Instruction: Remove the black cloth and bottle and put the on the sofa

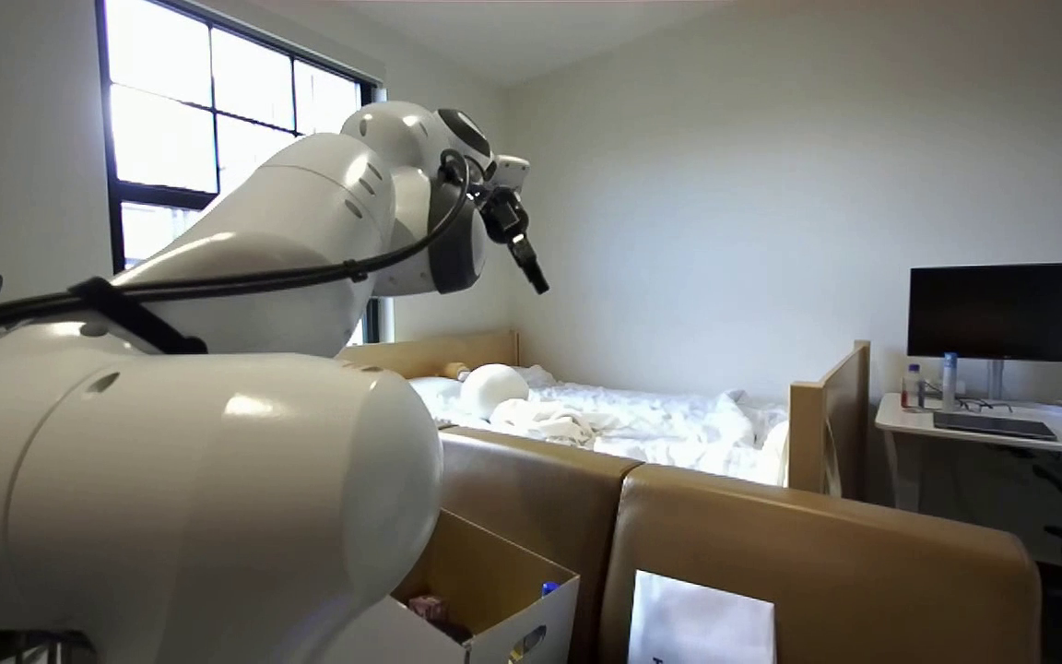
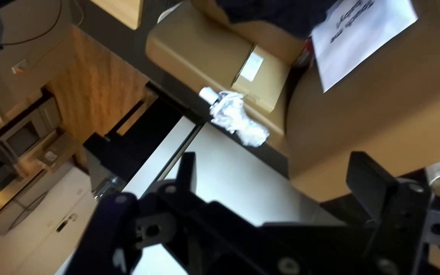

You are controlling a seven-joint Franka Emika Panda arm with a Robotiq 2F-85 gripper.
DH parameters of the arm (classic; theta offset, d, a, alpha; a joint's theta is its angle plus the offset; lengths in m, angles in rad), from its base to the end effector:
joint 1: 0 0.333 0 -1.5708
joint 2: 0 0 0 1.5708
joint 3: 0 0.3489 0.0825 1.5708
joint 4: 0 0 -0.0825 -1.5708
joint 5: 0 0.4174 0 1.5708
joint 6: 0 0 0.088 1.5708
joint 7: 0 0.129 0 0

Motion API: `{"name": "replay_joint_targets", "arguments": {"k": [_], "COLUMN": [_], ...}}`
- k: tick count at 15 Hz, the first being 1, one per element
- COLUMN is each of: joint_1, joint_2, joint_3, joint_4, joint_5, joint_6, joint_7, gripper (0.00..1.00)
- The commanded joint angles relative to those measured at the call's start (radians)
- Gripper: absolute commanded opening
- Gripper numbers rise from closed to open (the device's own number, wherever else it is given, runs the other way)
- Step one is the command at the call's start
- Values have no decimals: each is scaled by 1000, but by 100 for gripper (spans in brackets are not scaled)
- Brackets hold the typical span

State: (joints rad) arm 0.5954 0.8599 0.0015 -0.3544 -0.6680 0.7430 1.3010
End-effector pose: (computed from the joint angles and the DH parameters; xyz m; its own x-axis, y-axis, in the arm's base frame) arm 0.6231 0.3088 0.5968 0.5055 -0.7190 0.4770 -0.8433 -0.2946 0.4496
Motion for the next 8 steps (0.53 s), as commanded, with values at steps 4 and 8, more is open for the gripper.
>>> {"name": "replay_joint_targets", "arguments": {"k": [4, 8], "joint_1": [-16, -26], "joint_2": [114, 229], "joint_3": [27, 29], "joint_4": [-1, -9], "joint_5": [466, 612], "joint_6": [185, 266], "joint_7": [316, 574], "gripper": [100, 100]}}
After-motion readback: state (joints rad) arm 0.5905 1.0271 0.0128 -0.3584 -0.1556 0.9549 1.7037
